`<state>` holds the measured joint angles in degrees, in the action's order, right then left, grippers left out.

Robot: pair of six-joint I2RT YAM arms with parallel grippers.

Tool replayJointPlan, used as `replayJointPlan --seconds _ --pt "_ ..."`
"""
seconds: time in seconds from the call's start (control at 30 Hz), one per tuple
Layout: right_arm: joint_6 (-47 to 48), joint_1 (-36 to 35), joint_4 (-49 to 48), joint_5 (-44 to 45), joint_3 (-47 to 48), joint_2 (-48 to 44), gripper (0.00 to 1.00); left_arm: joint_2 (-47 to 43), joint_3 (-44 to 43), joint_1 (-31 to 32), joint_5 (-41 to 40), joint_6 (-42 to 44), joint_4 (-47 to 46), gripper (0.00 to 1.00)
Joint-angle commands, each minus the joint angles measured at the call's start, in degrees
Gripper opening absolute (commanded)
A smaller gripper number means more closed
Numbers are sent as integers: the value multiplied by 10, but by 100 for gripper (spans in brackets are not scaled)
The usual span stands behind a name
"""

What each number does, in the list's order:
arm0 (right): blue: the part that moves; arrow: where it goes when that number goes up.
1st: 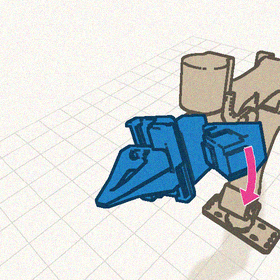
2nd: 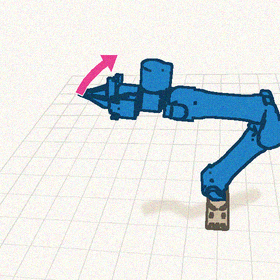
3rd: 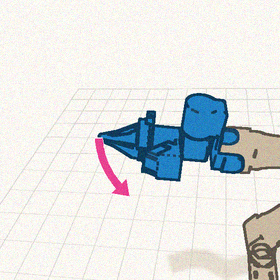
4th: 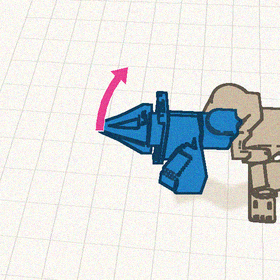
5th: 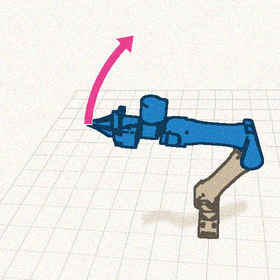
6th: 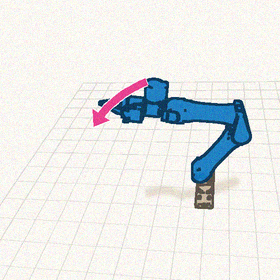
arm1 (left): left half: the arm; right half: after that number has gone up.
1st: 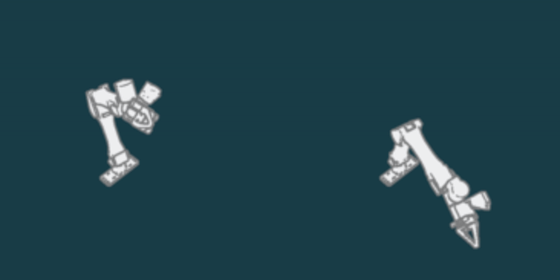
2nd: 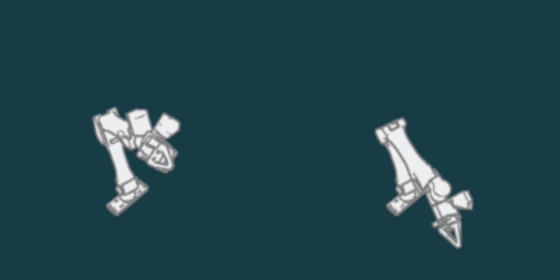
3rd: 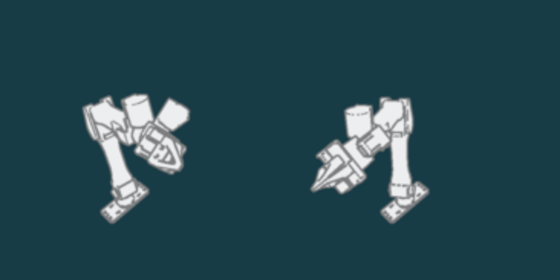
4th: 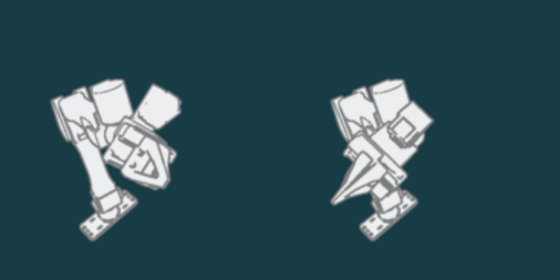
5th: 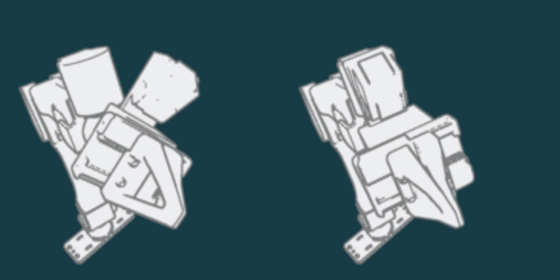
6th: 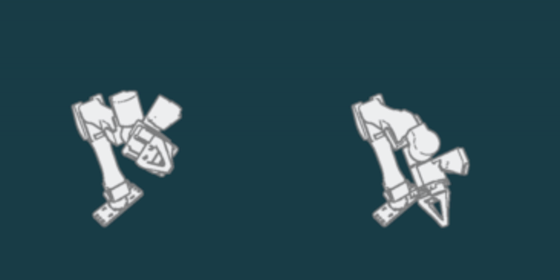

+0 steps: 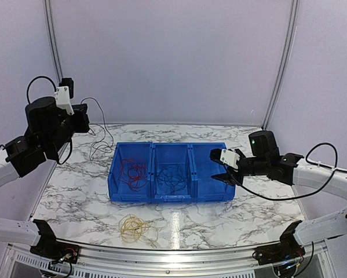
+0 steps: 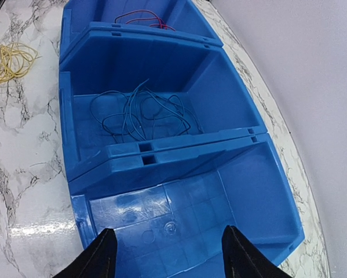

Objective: Untangle the cables

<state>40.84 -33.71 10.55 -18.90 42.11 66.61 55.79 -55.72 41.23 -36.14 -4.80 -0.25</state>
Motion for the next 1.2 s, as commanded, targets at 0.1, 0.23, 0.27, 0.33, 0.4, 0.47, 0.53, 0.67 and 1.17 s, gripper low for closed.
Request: replayJointPlan --seconds 0.1,0.23,0.27,0.33,0.4,0.47,0.53,0.67,1.17 --pt "6 7 -10 8 0 -15 62 41 -18 -2 107 -74 -37 0" --pt "6 7 -11 10 -2 -17 62 80 3 -2 128 -102 -66 0" --pt "7 7 -11 11 -2 -18 62 92 9 -2 135 -110 -76 0" --pt "7 7 -11 13 -2 -19 62 119 23 -2 154 -125 -99 0" --pt "9 7 -11 13 -2 -20 62 155 27 -3 160 -134 -106 0" --pt "8 7 -11 13 -3 -21 62 189 26 -3 152 -134 -106 0" --pt "9 7 -11 13 -3 -21 62 221 27 -3 133 -134 -104 0" --pt "10 8 -11 14 -4 -23 62 287 15 -3 124 -156 -76 0" --pt "13 8 -11 14 -5 -18 62 334 -34 -2 165 -197 2 37"
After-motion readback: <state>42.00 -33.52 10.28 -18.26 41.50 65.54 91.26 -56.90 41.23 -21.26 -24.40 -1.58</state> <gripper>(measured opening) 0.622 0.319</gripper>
